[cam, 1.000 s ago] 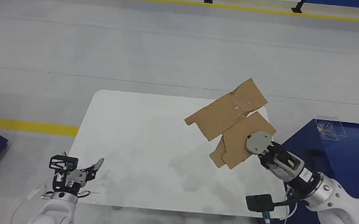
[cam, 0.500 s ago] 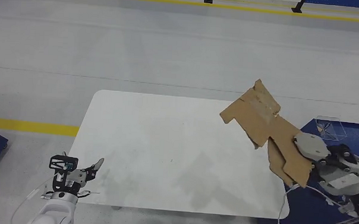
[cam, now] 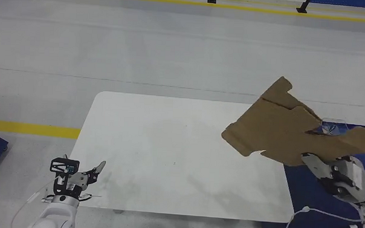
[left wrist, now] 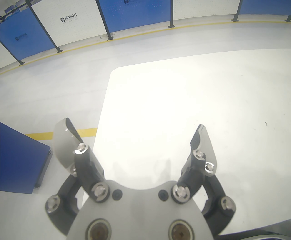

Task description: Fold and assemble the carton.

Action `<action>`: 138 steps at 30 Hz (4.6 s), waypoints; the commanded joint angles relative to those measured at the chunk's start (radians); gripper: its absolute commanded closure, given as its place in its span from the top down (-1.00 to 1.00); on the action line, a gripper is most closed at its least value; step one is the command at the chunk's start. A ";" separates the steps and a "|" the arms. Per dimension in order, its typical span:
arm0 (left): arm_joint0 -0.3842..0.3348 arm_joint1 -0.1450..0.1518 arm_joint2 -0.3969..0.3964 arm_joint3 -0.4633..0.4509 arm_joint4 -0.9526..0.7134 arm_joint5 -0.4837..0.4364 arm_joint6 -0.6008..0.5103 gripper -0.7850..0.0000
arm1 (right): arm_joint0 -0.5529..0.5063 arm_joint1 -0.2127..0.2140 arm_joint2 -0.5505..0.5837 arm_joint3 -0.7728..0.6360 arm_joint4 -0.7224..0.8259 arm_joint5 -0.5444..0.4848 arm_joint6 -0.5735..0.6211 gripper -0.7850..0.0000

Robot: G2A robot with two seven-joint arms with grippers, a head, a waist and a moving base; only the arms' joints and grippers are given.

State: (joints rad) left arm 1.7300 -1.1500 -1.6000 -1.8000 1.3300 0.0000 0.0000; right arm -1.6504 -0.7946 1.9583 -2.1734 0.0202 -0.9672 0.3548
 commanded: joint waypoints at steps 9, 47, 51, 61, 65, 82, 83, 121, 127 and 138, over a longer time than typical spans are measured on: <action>0.000 0.000 0.000 0.000 0.000 0.000 0.000 1.00 | 0.144 0.047 -0.369 0.152 0.691 0.159 0.528 -1.00; 0.000 0.000 0.000 0.000 0.000 0.000 0.000 1.00 | 0.114 -0.004 -0.486 0.151 2.174 1.245 0.561 -1.00; 0.000 0.000 0.000 0.000 0.000 0.000 0.000 1.00 | 0.116 -0.018 -0.585 0.190 2.355 1.430 0.447 -1.00; 0.000 0.000 0.000 0.000 0.000 0.000 0.000 1.00 | 0.134 -0.046 -0.731 0.221 2.626 1.580 0.135 -1.00; 0.000 0.000 0.000 0.000 0.000 0.000 0.000 1.00 | 0.160 -0.053 -0.657 0.206 2.393 1.511 0.223 -1.00; 0.000 0.000 0.000 0.000 0.000 0.000 0.000 1.00 | 0.112 -0.075 -0.289 0.199 1.442 0.847 0.798 -1.00; 0.000 0.000 0.000 0.000 0.000 0.000 0.000 1.00 | 0.110 -0.077 -0.299 0.213 1.402 0.825 0.809 -1.00; -0.039 0.004 -0.109 -0.219 -1.380 -0.078 -0.818 1.00 | 0.234 -0.149 -0.692 0.455 0.923 0.684 0.773 -1.00; -0.096 0.015 -0.088 -0.210 -1.631 -0.011 -1.078 1.00 | 0.288 -0.165 -0.771 0.507 0.827 0.681 0.799 -1.00; -0.137 0.025 0.048 -0.238 -1.618 0.032 -1.168 0.65 | 0.342 -0.187 -0.846 0.527 0.777 0.673 0.839 -1.00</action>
State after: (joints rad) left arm 1.5961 -1.1253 -1.5624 -2.0387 -0.2861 0.0326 -1.1667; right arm -1.3099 -0.9808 1.1166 -1.6451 0.8006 -0.2917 1.1858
